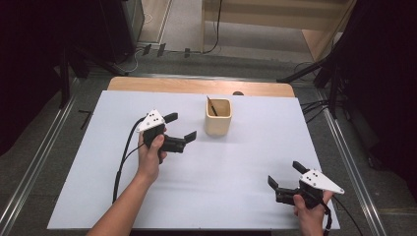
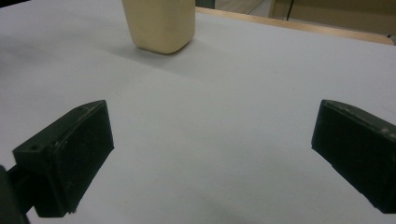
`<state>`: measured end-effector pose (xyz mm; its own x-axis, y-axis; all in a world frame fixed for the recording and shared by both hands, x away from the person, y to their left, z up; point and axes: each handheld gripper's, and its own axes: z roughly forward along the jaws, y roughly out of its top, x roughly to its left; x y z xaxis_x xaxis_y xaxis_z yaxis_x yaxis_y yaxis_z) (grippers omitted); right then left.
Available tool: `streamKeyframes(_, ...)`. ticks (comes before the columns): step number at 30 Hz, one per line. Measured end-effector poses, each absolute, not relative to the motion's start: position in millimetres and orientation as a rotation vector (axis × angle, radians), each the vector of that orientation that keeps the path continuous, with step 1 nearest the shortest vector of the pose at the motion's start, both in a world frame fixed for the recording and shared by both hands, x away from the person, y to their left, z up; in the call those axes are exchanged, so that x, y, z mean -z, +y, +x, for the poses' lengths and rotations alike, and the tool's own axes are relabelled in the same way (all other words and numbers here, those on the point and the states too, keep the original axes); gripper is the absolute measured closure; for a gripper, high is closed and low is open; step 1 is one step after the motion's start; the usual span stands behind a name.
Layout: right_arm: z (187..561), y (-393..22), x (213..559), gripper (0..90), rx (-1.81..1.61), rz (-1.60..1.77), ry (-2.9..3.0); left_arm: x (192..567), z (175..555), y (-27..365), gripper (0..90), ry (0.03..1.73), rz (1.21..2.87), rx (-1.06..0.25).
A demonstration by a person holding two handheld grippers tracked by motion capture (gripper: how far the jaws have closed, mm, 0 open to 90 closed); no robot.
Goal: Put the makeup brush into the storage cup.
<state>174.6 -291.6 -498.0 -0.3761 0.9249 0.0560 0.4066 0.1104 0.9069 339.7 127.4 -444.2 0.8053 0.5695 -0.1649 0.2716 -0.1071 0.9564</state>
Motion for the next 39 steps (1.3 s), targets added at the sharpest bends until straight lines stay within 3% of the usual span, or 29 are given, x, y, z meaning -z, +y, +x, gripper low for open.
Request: streamKeyframes(39,175,-287,499,0.0,-1.217,1.285,1.853,473,277,207,0.0,0.752,1.678,-0.346)
